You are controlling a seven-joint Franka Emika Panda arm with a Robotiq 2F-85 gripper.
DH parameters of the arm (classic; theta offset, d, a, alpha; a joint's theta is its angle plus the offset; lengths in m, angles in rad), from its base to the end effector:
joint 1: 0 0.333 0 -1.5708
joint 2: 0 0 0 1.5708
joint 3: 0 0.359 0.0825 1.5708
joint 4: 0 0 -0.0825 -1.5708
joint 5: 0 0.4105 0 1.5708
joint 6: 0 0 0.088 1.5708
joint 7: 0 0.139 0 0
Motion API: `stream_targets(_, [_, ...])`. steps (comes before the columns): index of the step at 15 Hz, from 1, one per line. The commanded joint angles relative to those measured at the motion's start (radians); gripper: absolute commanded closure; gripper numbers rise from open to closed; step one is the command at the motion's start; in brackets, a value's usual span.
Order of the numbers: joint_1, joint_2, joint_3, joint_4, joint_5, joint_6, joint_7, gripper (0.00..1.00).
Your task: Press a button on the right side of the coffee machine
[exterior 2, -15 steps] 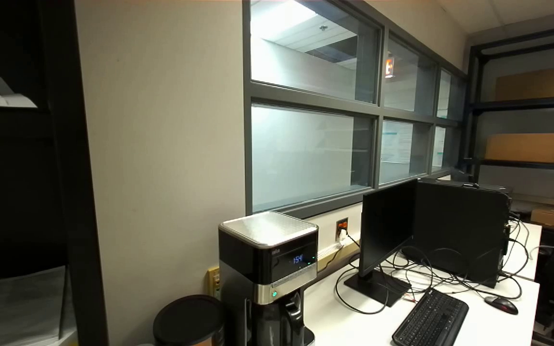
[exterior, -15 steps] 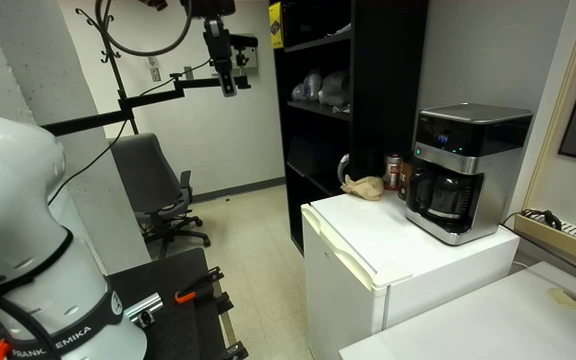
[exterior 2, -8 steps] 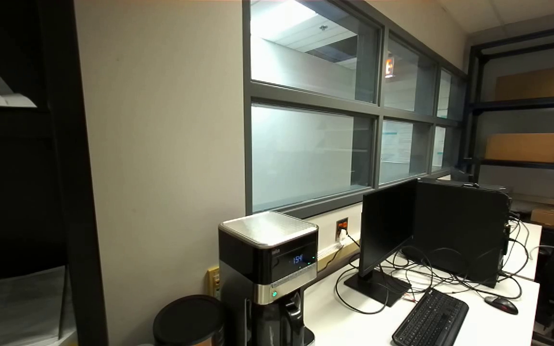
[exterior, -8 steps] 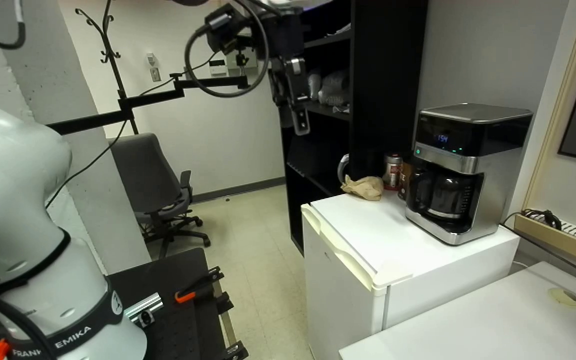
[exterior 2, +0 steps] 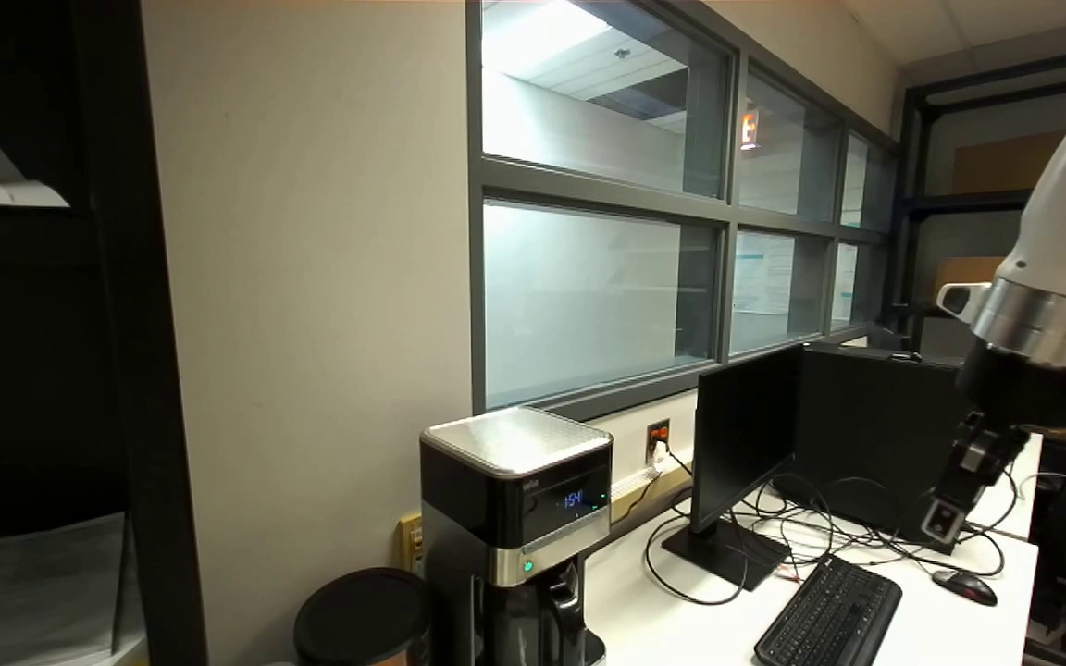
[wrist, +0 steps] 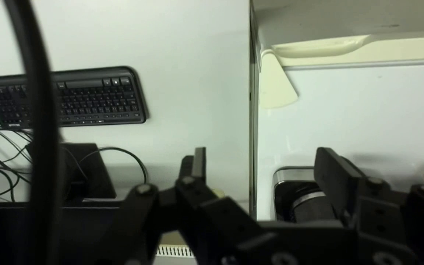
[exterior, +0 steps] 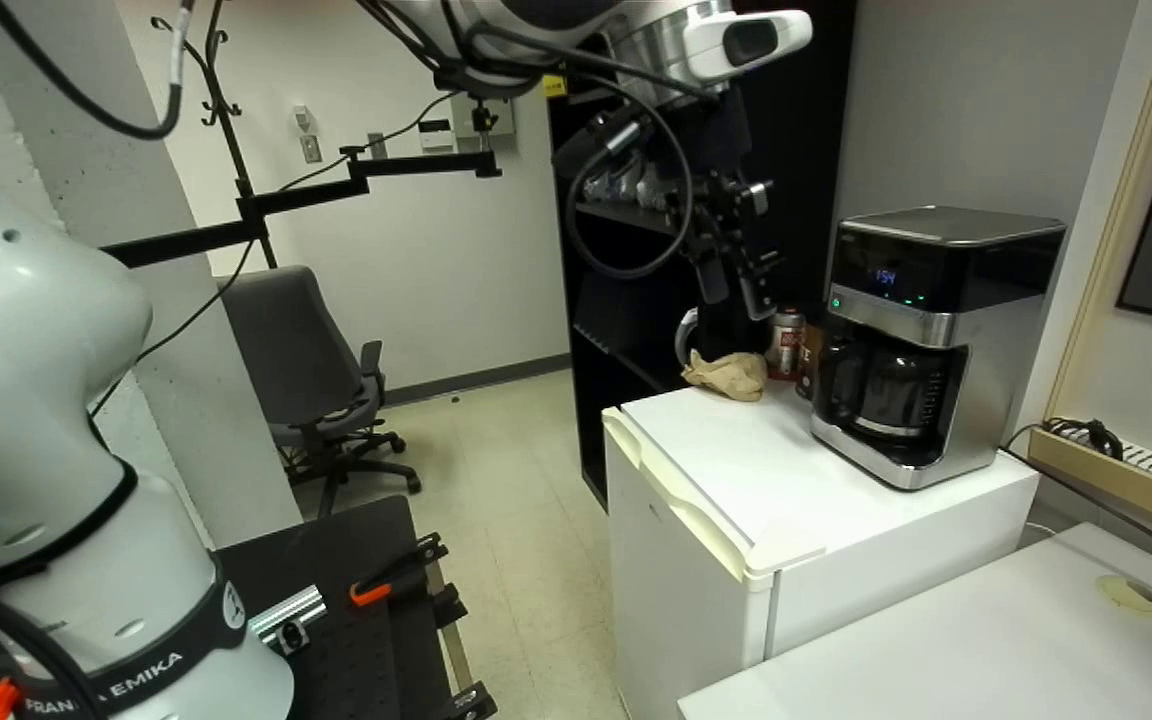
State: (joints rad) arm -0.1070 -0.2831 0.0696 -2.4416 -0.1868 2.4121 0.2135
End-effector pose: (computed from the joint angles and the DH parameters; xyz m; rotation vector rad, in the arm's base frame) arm 0.4862 -0.0227 0.4295 2.9714 -0.1897 0.3958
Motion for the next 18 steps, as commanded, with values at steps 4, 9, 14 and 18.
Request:
stream_targets(4, [0.003,0.251,-0.034,0.156,-0.066,0.257,0.022,0.78])
stream_targets(9, [0.036,0.379,-0.057,0.250,-0.088,0.382,0.030,1.00])
stream_targets(14, [0.041,0.490,-0.048,0.339,-0.141,0.472,0.073,1.00])
stream_targets(18, [0.062,0.578,-0.056,0.419,-0.170,0.490,0.118,1.00])
